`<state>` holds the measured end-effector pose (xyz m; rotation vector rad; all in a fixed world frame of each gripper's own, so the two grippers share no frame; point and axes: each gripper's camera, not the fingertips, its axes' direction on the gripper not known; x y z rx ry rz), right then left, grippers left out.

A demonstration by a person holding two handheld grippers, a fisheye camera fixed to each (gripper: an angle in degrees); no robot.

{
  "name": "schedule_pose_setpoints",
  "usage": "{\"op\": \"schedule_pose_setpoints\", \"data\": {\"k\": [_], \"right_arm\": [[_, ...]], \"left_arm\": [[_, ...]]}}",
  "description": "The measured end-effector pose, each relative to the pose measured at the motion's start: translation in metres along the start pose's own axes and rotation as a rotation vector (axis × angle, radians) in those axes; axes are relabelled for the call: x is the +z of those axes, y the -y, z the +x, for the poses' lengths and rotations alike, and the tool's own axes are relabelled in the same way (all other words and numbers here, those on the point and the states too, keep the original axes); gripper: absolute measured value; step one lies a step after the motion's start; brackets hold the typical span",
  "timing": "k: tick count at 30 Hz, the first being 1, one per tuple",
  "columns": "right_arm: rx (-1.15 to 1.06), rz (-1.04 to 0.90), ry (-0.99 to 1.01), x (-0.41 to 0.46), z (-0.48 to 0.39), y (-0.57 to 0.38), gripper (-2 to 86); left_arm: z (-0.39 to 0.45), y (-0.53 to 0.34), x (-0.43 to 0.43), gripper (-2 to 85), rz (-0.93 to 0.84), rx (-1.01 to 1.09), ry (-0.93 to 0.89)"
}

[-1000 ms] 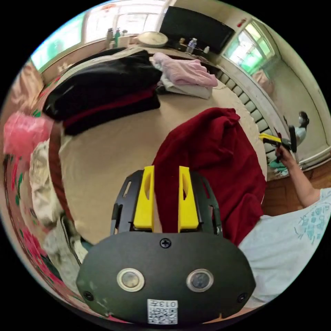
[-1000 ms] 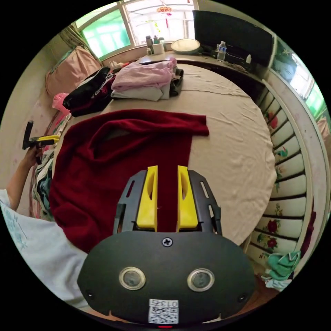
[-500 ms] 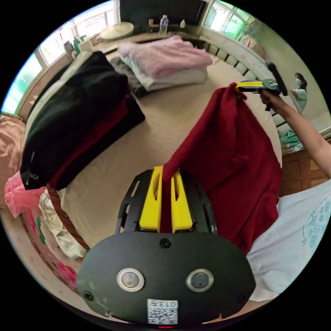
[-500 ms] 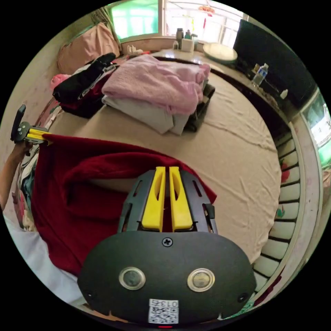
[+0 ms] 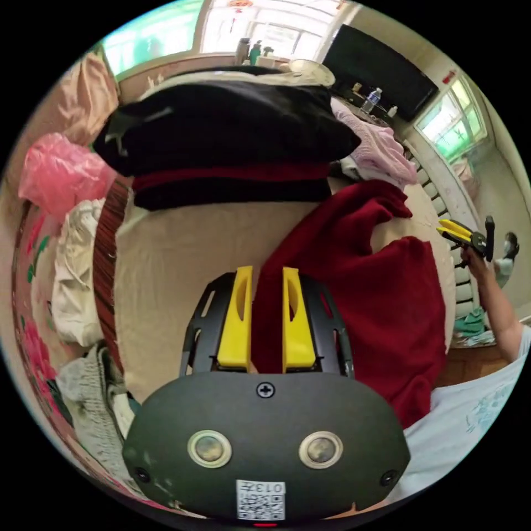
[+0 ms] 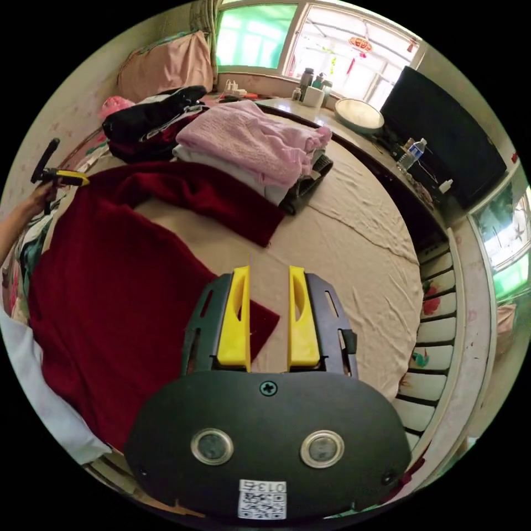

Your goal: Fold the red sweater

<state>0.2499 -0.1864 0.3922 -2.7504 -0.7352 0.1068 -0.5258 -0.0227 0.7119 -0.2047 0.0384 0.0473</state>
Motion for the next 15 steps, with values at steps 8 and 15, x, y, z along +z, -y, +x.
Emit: {"op": "schedule_pose_setpoints", "data": {"k": [8, 15], "right_arm": [[0.064, -0.114, 0.127, 0.057, -0.016, -0.023, 6.6], [-0.052, -0.184, -0.022, 0.04, -0.044, -0.011, 1.6]], "left_arm": [[0.041, 0.041, 0.033, 9.6, -0.078, 0.176, 0.015], [0.068, 0.042, 0.035, 1.6, -0.064, 0.228, 0.129]]}}
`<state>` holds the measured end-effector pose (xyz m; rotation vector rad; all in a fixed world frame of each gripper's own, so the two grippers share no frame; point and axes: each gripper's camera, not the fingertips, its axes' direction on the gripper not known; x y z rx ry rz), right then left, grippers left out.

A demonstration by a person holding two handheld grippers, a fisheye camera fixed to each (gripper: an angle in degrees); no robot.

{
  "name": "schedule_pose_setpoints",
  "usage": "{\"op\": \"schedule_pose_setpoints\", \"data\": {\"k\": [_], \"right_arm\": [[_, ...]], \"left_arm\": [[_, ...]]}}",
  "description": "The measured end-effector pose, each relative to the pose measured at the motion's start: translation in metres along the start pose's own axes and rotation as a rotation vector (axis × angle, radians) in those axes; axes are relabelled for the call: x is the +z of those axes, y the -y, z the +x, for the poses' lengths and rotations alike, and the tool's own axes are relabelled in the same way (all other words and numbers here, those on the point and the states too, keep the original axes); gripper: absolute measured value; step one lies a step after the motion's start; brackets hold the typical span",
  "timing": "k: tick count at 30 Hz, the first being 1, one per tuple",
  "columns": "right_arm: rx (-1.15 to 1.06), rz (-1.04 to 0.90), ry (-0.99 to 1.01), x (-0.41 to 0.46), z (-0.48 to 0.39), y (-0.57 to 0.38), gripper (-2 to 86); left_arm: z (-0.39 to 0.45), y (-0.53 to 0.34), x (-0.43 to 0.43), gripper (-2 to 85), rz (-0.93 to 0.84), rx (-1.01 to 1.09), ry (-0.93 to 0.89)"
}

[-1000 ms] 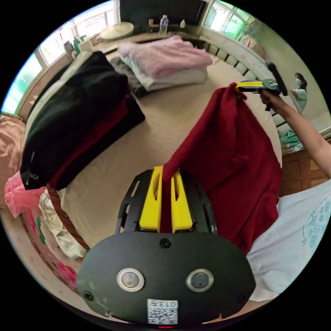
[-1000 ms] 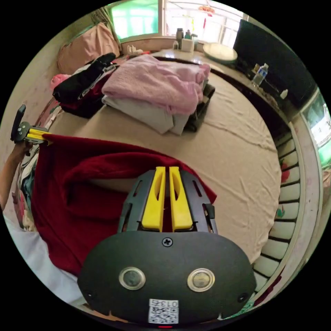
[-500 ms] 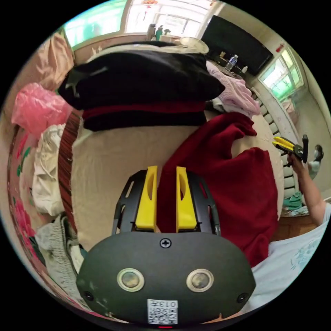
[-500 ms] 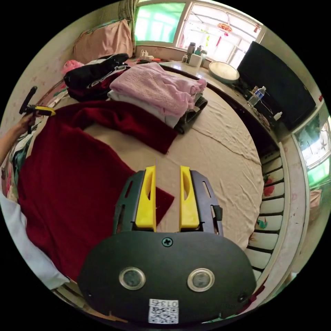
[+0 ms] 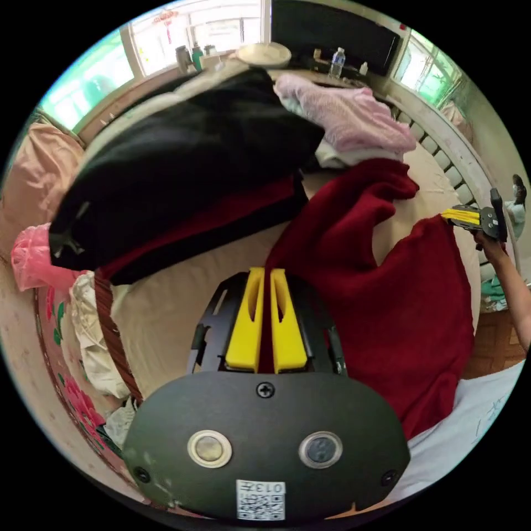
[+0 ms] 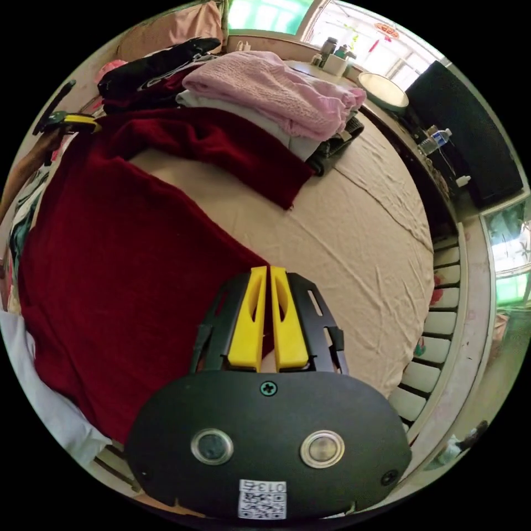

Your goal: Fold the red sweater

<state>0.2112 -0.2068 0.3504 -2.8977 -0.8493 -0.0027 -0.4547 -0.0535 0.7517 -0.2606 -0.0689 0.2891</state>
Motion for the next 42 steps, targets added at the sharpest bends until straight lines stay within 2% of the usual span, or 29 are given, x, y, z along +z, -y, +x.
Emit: {"op": "schedule_pose_setpoints", "data": {"k": [3, 8, 11, 14, 17, 21, 23, 25, 27, 30, 35, 38, 40, 42], "right_arm": [[0.092, -0.007, -0.001, -0.001, 0.019, -0.013, 1.9], [0.185, 0.026, 0.162, 0.003, 0.041, -0.031, 6.1], [0.167, -0.005, 0.048, -0.023, 0.04, -0.039, 8.4], [0.189, 0.083, -0.057, -0.064, 0.037, -0.055, 8.8], [0.161, 0.204, -0.046, -0.097, 0.004, -0.056, 8.3], [-0.001, 0.292, -0.042, -0.11, -0.096, -0.034, 7.5], [-0.035, 0.334, -0.106, -0.109, -0.137, -0.027, 7.1], [-0.088, 0.388, -0.12, -0.105, -0.169, -0.024, 6.2], [-0.129, 0.339, -0.107, -0.091, -0.189, -0.011, 3.0], [-0.118, 0.223, -0.084, -0.073, -0.185, 0.006, 1.0], [-0.056, 0.14, 0.022, -0.073, -0.151, 0.017, 0.1], [0.047, 0.246, 0.026, -0.103, -0.129, 0.009, 0.0], [0.06, 0.245, 0.015, -0.106, -0.123, 0.006, 0.0], [0.061, 0.176, 0.003, -0.089, -0.119, 0.007, 0.0]], "left_arm": [[-0.004, -0.016, -0.012, 1.8, 0.078, -0.049, 0.053], [-0.033, -0.032, 0.021, 6.5, 0.022, -0.178, -0.125], [-0.036, -0.05, -0.002, 8.6, 0.049, -0.144, -0.109], [-0.042, -0.087, -0.036, 8.5, 0.121, -0.191, -0.028], [-0.018, -0.125, -0.069, 7.7, 0.246, -0.173, 0.072], [0.06, -0.151, -0.064, 5.3, 0.176, 0.039, 0.176], [0.107, -0.174, -0.055, 2.4, 0.2, 0.096, 0.297], [0.131, -0.188, -0.047, 1.1, 0.236, 0.126, 0.337], [0.145, -0.193, -0.031, 0.4, 0.184, 0.166, 0.344], [0.138, -0.195, 0.004, -0.1, 0.015, 0.15, 0.356], [0.112, -0.206, -0.004, -0.4, 0.025, 0.039, 0.208], [0.107, -0.225, -0.034, -0.4, 0.136, -0.009, 0.217], [0.107, -0.234, -0.032, -0.4, 0.11, 0.019, 0.223], [0.108, -0.239, -0.014, -0.4, 0.014, 0.05, 0.244]]}}
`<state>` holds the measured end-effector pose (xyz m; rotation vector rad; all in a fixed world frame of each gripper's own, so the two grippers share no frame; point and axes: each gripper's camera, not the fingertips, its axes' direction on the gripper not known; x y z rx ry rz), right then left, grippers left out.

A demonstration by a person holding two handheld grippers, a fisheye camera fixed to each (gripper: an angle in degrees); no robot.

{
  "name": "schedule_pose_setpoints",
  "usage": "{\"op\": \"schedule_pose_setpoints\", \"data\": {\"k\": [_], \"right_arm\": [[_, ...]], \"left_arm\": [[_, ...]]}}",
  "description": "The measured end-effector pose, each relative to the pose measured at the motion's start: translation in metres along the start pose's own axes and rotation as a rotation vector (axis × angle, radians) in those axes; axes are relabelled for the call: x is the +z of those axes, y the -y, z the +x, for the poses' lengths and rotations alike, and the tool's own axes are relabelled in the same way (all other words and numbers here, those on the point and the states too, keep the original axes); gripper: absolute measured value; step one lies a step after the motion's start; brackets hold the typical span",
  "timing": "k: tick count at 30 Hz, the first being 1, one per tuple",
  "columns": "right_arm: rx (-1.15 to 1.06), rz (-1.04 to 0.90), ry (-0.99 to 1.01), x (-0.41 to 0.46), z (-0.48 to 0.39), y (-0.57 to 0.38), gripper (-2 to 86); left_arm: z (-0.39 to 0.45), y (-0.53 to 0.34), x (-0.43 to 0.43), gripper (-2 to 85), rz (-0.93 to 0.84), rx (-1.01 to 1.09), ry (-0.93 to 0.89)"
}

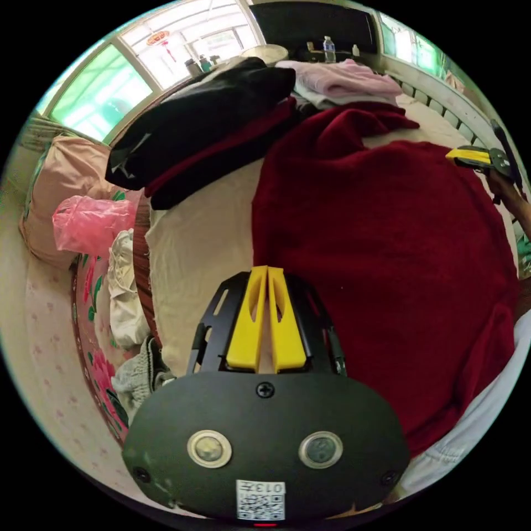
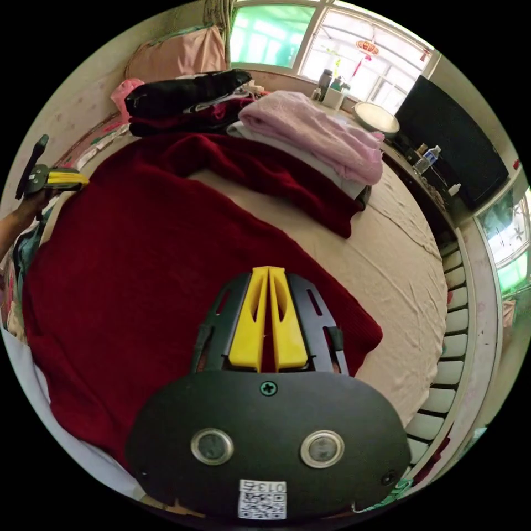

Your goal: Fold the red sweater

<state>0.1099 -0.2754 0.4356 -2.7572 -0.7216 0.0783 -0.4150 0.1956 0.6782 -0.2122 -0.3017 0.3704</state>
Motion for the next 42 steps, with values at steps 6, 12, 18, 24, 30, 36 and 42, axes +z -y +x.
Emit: {"op": "schedule_pose_setpoints", "data": {"k": [6, 12, 18, 24, 30, 36, 42], "right_arm": [[0.048, 0.012, 0.037, -0.016, 0.019, 0.008, 0.0], [-0.035, 0.057, 0.123, -0.083, 0.002, -0.023, 0.0], [-0.023, -0.015, 0.127, -0.096, -0.037, -0.064, 0.0], [0.076, -0.133, 0.082, -0.085, -0.032, -0.082, 0.0], [0.059, -0.077, 0.06, -0.097, -0.043, -0.086, 0.2], [0.099, -0.084, 0.088, -0.11, -0.038, -0.082, 1.7], [0.034, -0.022, 0.291, -0.186, -0.052, -0.126, 10.2]], "left_arm": [[-0.003, -0.011, -0.004, -0.4, -0.01, -0.032, -0.003], [-0.009, -0.076, -0.05, -0.3, 0.027, -0.096, -0.087], [0.04, -0.115, -0.032, -0.2, -0.047, -0.025, -0.031], [0.042, -0.148, -0.041, -0.3, -0.168, -0.053, 0.126], [0.066, -0.175, -0.093, -0.3, 0.037, 0.028, 0.005], [0.074, -0.191, -0.084, -0.3, -0.039, 0.026, 0.023], [0.095, -0.234, -0.154, 0.2, 0.048, 0.287, -0.066]]}}
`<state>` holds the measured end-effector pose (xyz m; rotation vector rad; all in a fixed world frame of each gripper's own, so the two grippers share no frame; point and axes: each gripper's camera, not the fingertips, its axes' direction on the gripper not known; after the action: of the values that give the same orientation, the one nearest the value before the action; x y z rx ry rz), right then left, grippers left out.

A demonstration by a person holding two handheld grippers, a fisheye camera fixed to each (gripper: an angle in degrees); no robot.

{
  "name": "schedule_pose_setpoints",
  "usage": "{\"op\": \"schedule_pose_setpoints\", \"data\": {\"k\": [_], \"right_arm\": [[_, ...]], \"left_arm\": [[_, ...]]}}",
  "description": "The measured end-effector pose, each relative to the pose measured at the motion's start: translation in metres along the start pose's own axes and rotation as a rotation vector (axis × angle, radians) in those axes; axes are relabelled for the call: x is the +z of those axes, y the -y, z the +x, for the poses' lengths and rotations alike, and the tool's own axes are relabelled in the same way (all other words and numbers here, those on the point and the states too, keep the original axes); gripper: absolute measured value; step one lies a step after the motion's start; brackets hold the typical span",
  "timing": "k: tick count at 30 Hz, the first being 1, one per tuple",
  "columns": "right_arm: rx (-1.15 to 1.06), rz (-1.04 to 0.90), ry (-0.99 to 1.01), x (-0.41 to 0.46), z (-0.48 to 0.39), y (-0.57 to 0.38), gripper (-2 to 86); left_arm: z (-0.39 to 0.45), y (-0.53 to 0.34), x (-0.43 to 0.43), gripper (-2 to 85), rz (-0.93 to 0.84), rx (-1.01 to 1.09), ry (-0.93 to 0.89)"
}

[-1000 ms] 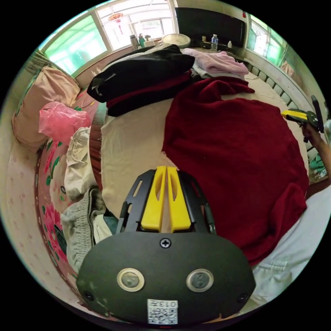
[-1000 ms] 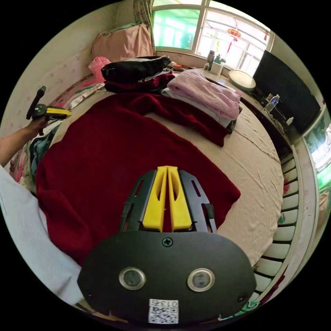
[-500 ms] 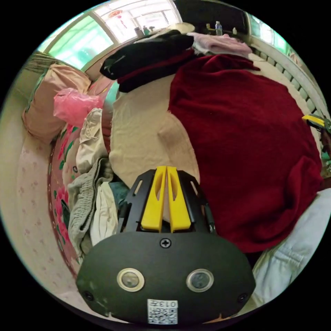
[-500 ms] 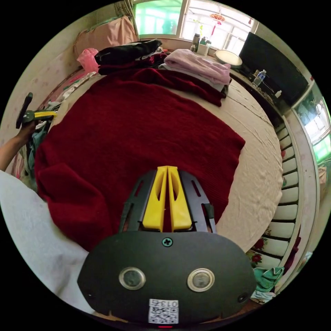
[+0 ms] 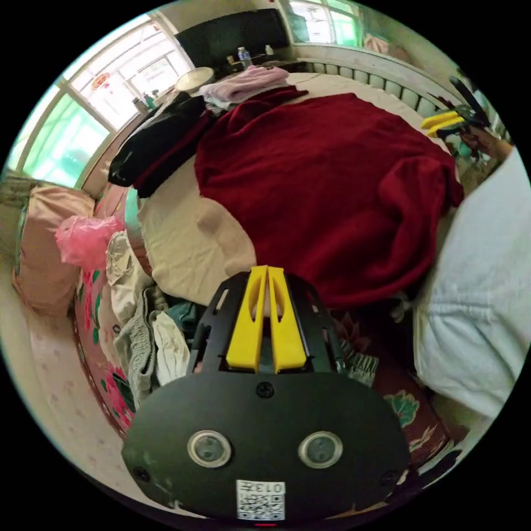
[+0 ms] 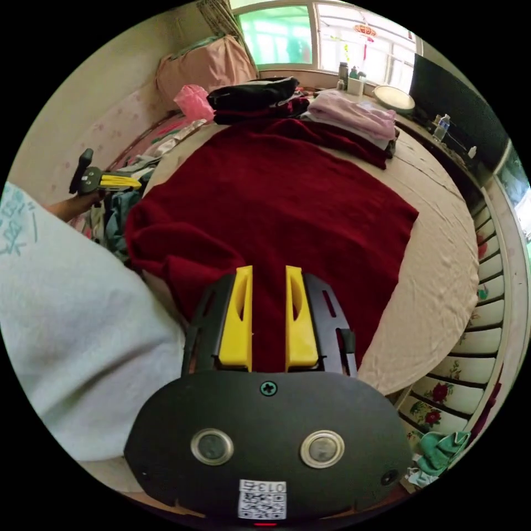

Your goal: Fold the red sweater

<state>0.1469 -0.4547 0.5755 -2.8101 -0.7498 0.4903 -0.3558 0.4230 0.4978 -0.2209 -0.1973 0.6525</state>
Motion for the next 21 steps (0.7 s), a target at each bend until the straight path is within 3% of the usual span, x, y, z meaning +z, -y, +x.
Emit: {"op": "schedule_pose_setpoints", "data": {"k": [5, 8, 14, 17, 19, 21], "right_arm": [[-0.075, -0.14, -0.045, -0.002, -0.058, -0.045, 11.7], [-0.025, -0.22, -0.078, 0.018, -0.07, -0.063, 12.1], [-0.045, -0.232, -0.099, 0.035, -0.088, -0.059, 11.9], [-0.038, -0.266, -0.108, 0.052, -0.089, -0.051, 6.8], [-0.009, -0.258, -0.184, 0.051, -0.087, -0.046, 3.6], [0.032, -0.278, -0.184, 0.045, -0.078, -0.035, 2.6]], "left_arm": [[0.066, -0.03, -0.038, 3.8, -0.046, 0.306, 0.004], [0.107, -0.036, -0.033, 8.1, -0.053, 0.498, 0.112], [0.13, -0.025, -0.016, 12.9, -0.025, 0.74, 0.192], [0.124, -0.02, 0.0, 10.2, -0.073, 0.848, 0.215], [0.112, -0.008, 0.0, 3.0, -0.066, 0.847, 0.241], [0.094, 0.011, -0.006, 1.8, -0.06, 0.815, 0.21]]}}
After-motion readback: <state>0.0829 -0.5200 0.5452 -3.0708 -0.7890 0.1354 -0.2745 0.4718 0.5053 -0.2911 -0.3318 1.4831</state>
